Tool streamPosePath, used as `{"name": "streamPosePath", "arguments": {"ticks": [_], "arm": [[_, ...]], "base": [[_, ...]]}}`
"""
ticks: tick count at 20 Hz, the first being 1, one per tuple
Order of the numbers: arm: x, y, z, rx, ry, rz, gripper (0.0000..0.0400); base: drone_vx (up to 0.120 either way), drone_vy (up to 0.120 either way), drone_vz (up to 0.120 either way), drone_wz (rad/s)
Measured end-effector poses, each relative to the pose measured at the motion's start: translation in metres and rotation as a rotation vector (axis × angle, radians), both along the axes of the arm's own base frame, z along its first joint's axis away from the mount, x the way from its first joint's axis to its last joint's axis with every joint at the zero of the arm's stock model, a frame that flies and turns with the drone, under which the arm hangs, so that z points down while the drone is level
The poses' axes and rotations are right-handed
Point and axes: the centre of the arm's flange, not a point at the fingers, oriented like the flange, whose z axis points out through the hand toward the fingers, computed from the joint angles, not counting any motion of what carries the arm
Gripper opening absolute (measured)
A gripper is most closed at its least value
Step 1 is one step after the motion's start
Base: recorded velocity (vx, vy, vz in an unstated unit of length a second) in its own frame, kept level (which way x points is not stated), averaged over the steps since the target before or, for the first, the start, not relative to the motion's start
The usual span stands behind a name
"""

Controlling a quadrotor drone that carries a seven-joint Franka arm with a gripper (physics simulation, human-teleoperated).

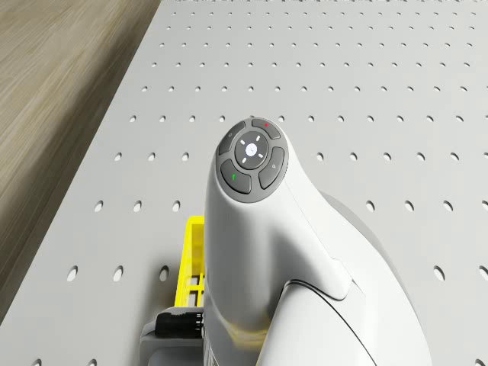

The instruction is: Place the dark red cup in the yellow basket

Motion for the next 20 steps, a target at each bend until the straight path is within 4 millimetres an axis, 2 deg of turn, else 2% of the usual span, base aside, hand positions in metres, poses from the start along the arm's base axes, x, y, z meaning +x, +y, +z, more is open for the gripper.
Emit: {"name": "streamPosePath", "arguments": {"ticks": [2, 6, 15, 20], "arm": [[0.000, 0.000, 0.000, 0.000, 0.000, 0.000, 0.0100], [0.000, 0.000, 0.007, 0.000, 0.000, 0.000, 0.0100], [0.000, 0.000, 0.041, 0.000, 0.000, 0.001, 0.0100], [0.000, 0.000, 0.050, 0.000, 0.000, 0.001, 0.0100]], "base": [[0.120, 0.000, 0.000, 0.000], [0.000, 0.000, 0.000, 0.000], [0.000, 0.000, 0.000, 0.000], [0.000, 0.000, 0.000, 0.000]]}}
